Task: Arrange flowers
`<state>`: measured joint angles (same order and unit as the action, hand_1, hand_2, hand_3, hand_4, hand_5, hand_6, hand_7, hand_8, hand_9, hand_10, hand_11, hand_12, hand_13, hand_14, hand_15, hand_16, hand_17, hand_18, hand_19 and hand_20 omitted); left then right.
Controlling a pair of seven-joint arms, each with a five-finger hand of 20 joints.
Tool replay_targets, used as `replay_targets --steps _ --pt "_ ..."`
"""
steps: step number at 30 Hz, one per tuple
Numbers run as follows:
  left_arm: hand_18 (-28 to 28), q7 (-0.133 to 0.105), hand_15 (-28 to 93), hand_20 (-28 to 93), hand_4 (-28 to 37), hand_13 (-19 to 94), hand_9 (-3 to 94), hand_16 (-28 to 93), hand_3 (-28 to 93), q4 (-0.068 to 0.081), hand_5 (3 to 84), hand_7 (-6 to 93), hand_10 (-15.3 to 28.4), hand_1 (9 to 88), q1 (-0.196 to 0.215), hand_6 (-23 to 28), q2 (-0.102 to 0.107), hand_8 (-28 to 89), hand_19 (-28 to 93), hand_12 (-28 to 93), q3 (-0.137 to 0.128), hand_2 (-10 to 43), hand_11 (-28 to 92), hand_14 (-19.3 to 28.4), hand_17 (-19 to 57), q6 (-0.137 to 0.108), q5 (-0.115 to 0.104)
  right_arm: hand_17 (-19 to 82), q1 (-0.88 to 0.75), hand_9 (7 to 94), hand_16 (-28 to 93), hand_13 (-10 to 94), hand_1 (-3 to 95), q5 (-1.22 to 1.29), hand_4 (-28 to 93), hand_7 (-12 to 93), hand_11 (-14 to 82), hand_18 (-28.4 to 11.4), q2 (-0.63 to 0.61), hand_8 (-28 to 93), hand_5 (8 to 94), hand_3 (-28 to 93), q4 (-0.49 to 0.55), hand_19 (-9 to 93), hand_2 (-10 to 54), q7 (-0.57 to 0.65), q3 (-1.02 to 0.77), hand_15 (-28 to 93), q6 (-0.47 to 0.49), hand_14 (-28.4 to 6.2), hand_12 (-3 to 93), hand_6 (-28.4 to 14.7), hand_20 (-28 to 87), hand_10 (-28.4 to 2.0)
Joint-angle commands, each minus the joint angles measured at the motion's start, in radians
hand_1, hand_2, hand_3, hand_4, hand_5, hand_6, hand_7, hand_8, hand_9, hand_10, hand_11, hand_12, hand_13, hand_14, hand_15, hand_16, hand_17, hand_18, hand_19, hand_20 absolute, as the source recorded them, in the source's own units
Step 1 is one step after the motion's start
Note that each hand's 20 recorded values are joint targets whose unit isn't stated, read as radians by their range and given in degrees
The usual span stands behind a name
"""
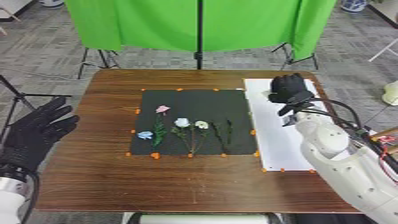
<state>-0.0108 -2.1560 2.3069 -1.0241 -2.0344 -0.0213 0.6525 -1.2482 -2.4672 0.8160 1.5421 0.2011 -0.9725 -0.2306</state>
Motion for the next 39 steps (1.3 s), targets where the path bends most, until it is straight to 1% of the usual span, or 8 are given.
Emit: replay_targets --steps 1,3,7,11,21,29,32,39 --pt "21.3 0.023 45 8 -25.3 27 30.9 -5 72 0.012 36.7 15.7 11.9 25.8 -0.015 3.4 0.001 -10 53 9 0.018 4.9 21 14.9 -6.8 0.012 0.006 27 0.117 89.1 33 75 46.4 -0.113 -28 45 16.5 -14.1 0.137 -7 72.1 83 -0.003 73 -9.1 -0.108 0.126 52 0.056 0.0 43.0 5.9 28 -1.3" --pt "21.3 0.024 45 8 -25.1 27 30.8 -5 72 0.013 36.6 15.6 11.8 25.7 -0.02 3.4 0.002 -10 53 9 0.02 4.9 21 15.0 -6.8 0.016 0.009 27 0.133 88.9 33 74 46.3 -0.127 -28 46 16.1 -14.2 0.145 -7 71.8 83 -0.028 73 -9.0 -0.113 0.144 51 0.057 0.0 43.0 5.9 28 -1.5" --pt "21.3 0.016 46 8 -25.0 26 30.7 -5 72 0.005 36.6 15.5 11.8 25.8 0.001 3.5 -0.007 -10 53 9 0.013 4.9 21 15.0 -6.9 0.006 0.005 27 0.166 88.8 34 74 46.4 -0.139 -28 46 15.4 -14.1 0.16 -8 71.5 83 -0.077 73 -8.8 -0.117 0.181 51 0.055 0.0 43.0 6.0 28 -1.6" --pt "21.4 0.018 46 8 -24.7 26 30.8 -5 72 0.004 36.6 15.4 11.8 25.7 0.001 3.4 -0.01 -9 54 9 0.012 4.9 21 15.1 -6.9 0.005 0.007 27 0.181 88.7 34 74 46.4 -0.167 -28 46 15.3 -14.1 0.163 -8 71.1 83 -0.112 72 -8.7 -0.125 0.208 50 0.059 0.1 43.0 6.0 28 -1.8" --pt "21.3 0.012 45 8 -24.7 26 30.8 -5 72 0.006 36.5 15.2 11.8 25.7 -0.001 3.4 -0.006 -9 54 9 0.01 4.9 21 15.1 -7.0 0.002 0.005 26 0.153 88.3 34 74 46.4 -0.169 -28 46 15.0 -14.1 0.13 -9 70.9 82 -0.083 72 -8.4 -0.16 0.225 50 0.074 0.2 42.9 6.0 29 -1.7" --pt "21.2 0.017 45 8 -24.7 26 30.8 -5 72 0.007 36.4 15.4 11.7 25.6 -0.011 3.3 -0.007 -9 53 9 0.014 4.8 21 15.1 -7.0 0.006 0.006 26 0.159 87.5 34 73 45.8 -0.164 -28 47 14.5 -14.2 0.15 -9 69.2 82 -0.111 72 -7.7 -0.157 0.256 50 0.022 0.2 43.2 6.5 30 -1.6" --pt "21.2 0.015 45 8 -24.6 26 30.8 -5 72 0.008 36.4 15.4 11.7 25.5 -0.012 3.3 -0.006 -9 53 9 0.019 4.9 21 15.0 -7.0 0.006 0.006 26 0.157 87.5 34 73 45.7 -0.156 -28 47 14.6 -14.2 0.153 -9 69.0 82 -0.137 72 -7.6 -0.136 0.279 50 -0.083 0.0 42.8 6.6 30 -1.7" --pt "21.2 0.015 45 8 -24.7 26 30.9 -5 72 0.006 36.4 15.4 11.8 25.6 -0.006 3.3 -0.007 -10 53 9 0.016 4.9 21 15.0 -7.0 0.0 0.006 26 0.132 87.3 34 73 45.6 -0.163 -28 47 15.8 -14.2 0.145 -9 69.2 82 -0.119 73 -7.6 -0.165 0.26 50 -0.056 0.0 42.5 6.6 31 -1.9"
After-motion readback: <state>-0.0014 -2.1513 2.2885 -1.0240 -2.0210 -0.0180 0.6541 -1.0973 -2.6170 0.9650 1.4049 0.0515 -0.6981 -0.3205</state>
